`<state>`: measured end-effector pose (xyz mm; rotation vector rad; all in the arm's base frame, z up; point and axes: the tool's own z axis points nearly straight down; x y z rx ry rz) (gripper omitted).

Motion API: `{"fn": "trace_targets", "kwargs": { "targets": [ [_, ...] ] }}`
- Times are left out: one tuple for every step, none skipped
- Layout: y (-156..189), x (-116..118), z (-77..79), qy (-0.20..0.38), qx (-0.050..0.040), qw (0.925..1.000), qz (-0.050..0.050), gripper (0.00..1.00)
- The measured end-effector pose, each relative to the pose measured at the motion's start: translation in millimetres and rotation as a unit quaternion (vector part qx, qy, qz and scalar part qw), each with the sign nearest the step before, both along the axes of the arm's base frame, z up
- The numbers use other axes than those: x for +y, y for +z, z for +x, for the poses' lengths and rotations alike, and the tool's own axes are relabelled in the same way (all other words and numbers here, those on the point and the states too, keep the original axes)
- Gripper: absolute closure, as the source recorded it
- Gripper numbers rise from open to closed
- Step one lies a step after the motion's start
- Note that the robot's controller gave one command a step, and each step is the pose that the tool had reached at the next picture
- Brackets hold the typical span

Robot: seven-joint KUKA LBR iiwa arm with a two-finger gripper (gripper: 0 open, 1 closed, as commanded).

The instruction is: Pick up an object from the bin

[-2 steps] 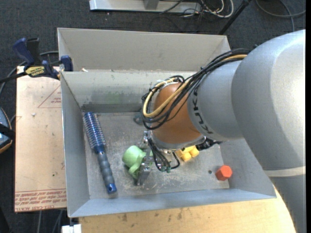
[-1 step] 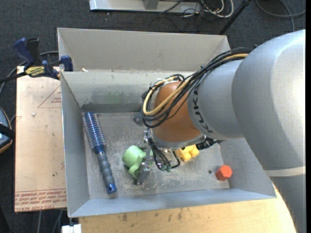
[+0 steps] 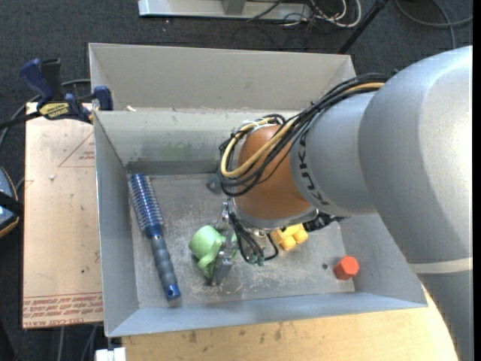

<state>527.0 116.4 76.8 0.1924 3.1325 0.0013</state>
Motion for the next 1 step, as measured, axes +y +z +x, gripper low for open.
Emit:
{"fn": "trace_targets", "kwargs": {
  "targets": [
    [0.3,0.0,0.5,-0.001,0.0008,1.0,0.0,0.0]
  ]
}}
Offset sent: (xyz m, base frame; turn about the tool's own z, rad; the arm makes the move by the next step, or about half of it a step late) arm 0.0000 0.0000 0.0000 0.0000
